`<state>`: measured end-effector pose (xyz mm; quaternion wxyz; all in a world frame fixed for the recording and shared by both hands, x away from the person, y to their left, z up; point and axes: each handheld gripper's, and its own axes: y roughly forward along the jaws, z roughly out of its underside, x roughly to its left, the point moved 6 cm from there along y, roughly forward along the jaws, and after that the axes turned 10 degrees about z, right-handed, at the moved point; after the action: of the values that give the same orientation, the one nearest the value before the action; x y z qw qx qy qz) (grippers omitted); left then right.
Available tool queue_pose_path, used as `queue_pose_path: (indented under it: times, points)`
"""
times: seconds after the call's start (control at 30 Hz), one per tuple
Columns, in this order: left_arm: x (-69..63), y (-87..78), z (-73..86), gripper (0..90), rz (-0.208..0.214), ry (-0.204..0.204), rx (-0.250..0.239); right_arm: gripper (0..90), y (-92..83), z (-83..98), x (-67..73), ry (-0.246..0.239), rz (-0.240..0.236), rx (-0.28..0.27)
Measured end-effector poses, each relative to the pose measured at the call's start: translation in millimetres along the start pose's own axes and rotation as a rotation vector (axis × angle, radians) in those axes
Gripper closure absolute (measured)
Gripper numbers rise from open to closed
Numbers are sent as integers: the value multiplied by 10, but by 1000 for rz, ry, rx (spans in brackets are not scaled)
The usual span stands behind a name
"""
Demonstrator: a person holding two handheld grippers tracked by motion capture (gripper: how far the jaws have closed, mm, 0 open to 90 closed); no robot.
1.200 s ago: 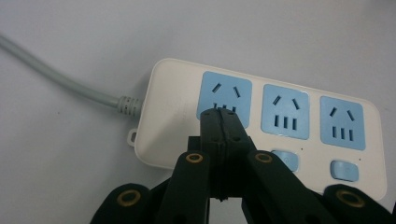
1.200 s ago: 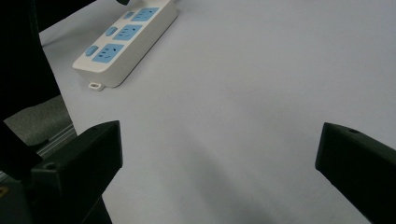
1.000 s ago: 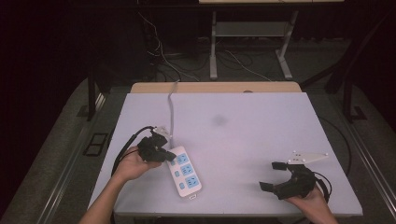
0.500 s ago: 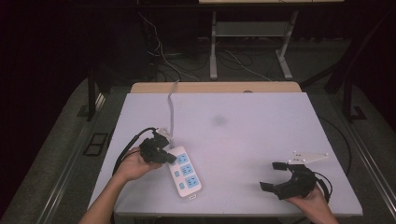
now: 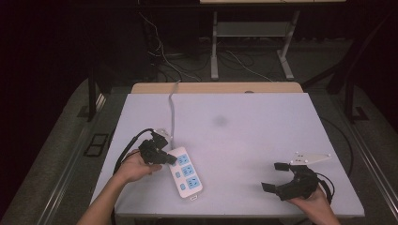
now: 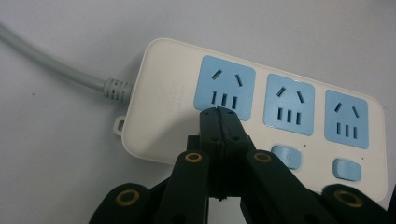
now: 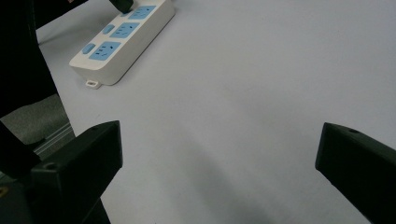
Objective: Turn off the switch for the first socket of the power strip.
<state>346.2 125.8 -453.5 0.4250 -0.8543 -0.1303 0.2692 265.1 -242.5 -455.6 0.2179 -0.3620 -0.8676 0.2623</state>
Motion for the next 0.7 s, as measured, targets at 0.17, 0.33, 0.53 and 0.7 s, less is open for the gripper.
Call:
queue_pose_path:
  times: [0.17,0.33,0.53,0.7]
  points:
    - [-11,1,-1,894,-9,9,-1,4,0,2,-12,2,2,1]
    - [-12,0,5,893,-11,7,-11,4,0,1,-10,3,4,2]
    - [1,-7,26,893,3,-15,-40,4,0,2,-14,5,5,2]
    - [-39,-83,-24,891,11,4,-70,4,-4,-1,-23,6,6,0]
